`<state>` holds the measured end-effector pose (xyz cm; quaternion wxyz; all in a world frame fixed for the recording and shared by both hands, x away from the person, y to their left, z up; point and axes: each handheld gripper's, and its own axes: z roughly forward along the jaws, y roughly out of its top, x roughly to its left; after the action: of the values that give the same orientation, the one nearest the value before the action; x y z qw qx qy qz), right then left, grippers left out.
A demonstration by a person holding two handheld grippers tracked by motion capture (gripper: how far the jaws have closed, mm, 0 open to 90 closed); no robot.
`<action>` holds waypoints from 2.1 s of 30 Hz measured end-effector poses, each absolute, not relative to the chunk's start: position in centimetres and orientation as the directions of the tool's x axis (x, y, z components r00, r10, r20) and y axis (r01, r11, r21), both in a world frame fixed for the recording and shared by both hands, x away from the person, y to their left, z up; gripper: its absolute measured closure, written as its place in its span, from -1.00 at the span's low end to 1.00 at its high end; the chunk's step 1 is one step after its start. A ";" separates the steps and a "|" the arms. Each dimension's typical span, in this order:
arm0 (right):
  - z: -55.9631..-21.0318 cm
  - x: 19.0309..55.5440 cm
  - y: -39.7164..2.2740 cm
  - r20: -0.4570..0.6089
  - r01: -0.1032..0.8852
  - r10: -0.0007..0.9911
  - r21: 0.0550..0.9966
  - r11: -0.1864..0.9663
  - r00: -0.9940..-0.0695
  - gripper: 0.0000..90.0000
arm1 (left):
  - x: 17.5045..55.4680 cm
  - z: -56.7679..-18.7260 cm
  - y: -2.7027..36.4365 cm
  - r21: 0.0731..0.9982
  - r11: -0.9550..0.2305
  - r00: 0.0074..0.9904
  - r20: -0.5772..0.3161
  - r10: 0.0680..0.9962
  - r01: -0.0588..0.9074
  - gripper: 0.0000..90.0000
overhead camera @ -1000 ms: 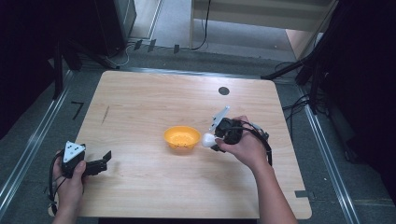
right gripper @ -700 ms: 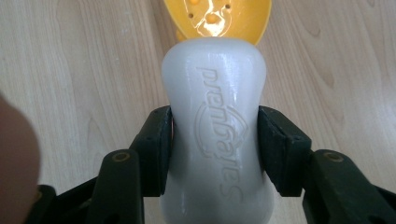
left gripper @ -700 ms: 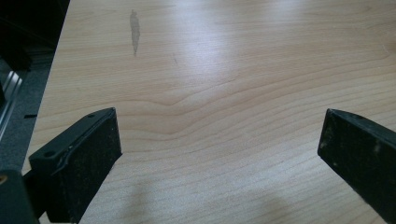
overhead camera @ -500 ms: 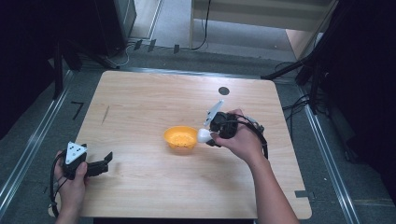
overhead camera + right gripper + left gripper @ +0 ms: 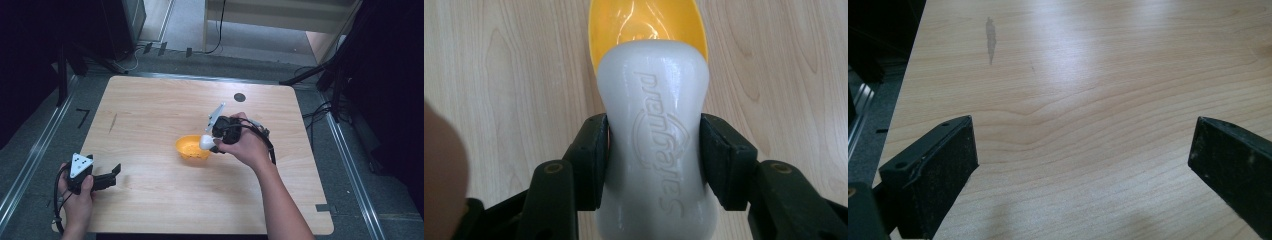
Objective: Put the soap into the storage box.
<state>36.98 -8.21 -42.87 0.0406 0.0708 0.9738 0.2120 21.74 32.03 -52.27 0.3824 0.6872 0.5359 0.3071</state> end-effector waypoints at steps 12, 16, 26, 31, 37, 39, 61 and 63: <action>-43.9 37.5 -5.6 -0.055 0.079 0.111 0.414 0.907 -0.992 0.11 | 21.7 -52.3 32.2 0.860 -0.117 0.240 -0.007 0.971 0.496 -1.00; -44.2 37.8 -5.2 -0.068 0.058 0.095 0.417 0.907 -0.993 0.11 | 21.7 -52.3 32.2 0.861 -0.115 0.240 -0.008 0.971 0.496 -1.00; -44.9 38.2 -4.2 -0.061 0.054 0.086 0.410 0.910 -0.994 0.11 | 21.7 -52.3 32.3 0.860 -0.112 0.244 -0.016 0.970 0.498 -1.00; -45.2 38.5 -3.6 -0.061 0.045 0.075 0.401 0.915 -0.995 0.11 | 21.6 -52.3 32.3 0.860 -0.111 0.243 -0.016 0.970 0.499 -1.00; -45.3 38.7 -3.2 -0.058 0.047 0.076 0.395 0.917 -0.995 0.11 | 21.6 -52.2 32.4 0.860 -0.109 0.243 -0.019 0.970 0.498 -1.00; -45.3 38.8 -3.1 -0.059 0.041 0.069 0.397 0.917 -0.996 0.11 | 21.6 -52.2 32.4 0.860 -0.109 0.243 -0.018 0.970 0.499 -1.00; -45.5 39.0 -4.0 -0.028 0.079 0.098 0.402 0.912 -0.995 0.00 | 21.6 -52.2 32.4 0.861 -0.103 0.241 -0.023 0.970 0.499 -1.00; -45.3 38.9 -4.7 -0.037 0.089 0.114 0.412 0.907 -0.993 0.01 | 21.6 -52.2 32.4 0.860 -0.102 0.241 -0.026 0.970 0.501 -1.00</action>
<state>38.92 -4.72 -45.28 0.0302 0.0519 0.9759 0.2096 21.64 32.44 -52.24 0.3966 0.6807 0.5402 0.2958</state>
